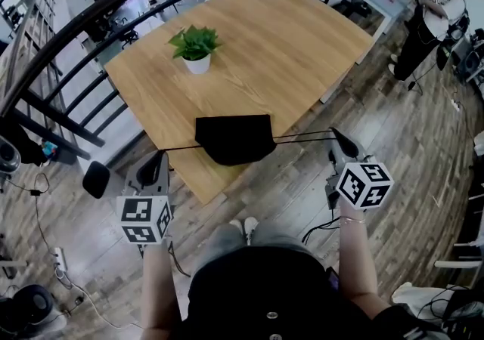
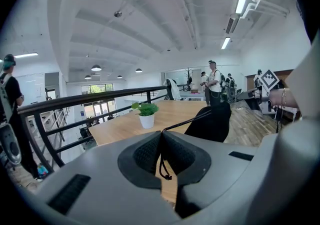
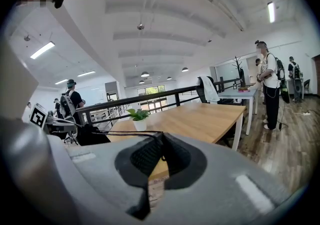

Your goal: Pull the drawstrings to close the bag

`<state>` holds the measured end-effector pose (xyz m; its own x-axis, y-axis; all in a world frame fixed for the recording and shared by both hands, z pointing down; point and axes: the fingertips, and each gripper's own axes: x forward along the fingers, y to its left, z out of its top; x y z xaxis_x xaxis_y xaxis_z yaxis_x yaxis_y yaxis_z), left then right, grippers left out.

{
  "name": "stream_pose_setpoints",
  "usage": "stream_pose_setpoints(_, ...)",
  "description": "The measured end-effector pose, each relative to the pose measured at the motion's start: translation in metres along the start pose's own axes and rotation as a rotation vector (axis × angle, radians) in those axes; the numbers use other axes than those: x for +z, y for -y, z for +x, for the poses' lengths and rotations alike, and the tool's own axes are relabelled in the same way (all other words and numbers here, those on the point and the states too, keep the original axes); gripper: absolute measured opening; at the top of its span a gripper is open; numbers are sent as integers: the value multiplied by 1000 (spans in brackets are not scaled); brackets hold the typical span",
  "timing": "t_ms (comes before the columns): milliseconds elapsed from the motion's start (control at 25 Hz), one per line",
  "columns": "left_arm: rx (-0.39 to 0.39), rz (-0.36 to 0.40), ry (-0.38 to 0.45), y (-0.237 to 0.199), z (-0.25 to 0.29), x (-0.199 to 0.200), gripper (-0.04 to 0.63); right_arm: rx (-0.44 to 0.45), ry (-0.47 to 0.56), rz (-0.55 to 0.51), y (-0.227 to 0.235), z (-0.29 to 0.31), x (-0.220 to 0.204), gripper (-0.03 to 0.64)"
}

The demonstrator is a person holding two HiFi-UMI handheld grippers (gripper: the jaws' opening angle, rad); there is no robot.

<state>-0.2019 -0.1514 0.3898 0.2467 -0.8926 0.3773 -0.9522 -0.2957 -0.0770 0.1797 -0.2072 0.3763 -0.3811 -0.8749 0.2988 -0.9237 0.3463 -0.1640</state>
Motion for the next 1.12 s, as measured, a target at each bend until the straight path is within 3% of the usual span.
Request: stream_pose_setpoints(1120,48,-35,-36,-33,5,-17,23,-41,-35,22,14,13,-13,-2)
